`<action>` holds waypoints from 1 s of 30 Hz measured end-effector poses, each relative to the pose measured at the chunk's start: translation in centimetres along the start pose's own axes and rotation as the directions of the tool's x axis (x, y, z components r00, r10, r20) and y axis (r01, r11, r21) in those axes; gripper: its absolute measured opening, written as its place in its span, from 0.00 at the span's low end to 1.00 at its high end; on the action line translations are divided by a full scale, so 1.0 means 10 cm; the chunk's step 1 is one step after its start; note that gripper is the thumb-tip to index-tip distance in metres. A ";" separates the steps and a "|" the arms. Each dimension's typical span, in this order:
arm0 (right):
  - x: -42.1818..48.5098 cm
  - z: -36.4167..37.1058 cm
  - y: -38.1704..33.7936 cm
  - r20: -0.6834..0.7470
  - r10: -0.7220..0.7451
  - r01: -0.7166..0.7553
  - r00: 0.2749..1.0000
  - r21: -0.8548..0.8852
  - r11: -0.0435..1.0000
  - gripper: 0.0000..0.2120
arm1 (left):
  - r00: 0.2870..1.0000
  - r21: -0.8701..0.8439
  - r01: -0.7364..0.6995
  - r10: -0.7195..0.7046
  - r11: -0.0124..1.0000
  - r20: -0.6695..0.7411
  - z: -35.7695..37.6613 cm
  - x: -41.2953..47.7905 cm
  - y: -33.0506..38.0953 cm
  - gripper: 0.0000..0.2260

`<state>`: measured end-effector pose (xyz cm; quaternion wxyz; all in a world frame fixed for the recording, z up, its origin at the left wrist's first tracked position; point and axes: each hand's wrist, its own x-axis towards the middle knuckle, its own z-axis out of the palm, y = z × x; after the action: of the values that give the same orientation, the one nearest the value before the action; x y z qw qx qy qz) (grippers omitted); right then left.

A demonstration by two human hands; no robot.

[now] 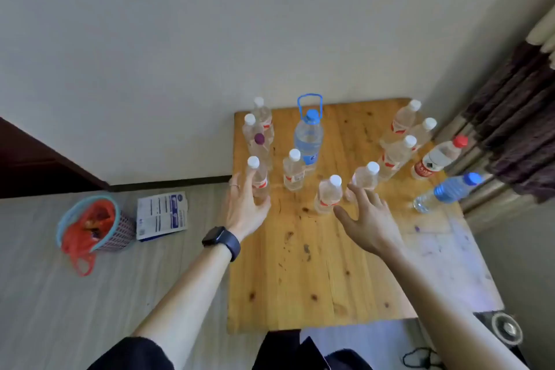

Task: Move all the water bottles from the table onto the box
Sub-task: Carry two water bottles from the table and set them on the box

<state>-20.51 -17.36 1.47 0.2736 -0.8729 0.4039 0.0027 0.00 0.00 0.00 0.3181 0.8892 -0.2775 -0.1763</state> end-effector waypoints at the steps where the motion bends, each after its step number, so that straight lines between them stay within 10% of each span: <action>1: 0.15 0.02 -0.03 -0.016 0.022 -0.021 1.000 0.017 1.000 0.32 | 0.999 0.022 -0.028 0.029 0.999 -0.043 -0.01 0.20 -0.02 0.30; 10: 1.08 0.40 -0.09 0.151 0.238 -0.210 0.960 -0.179 0.961 0.26 | 0.995 0.425 -0.025 -0.019 0.905 0.100 0.26 1.31 -0.37 0.26; 22: 1.03 0.80 0.19 -0.032 0.221 -0.220 0.975 0.020 0.975 0.16 | 0.961 0.712 -0.269 0.232 0.648 0.152 0.27 1.40 -0.49 0.19; 30: 0.92 0.98 0.25 0.011 0.271 -0.251 0.962 0.422 0.871 0.20 | 0.996 -0.004 0.078 -0.078 0.997 0.053 0.52 1.11 -0.75 0.16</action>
<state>-13.95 -20.38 -10.13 0.4419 -0.7309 0.5156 -0.0685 9.07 -4.31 -10.32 0.3063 0.8934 -0.2504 -0.2130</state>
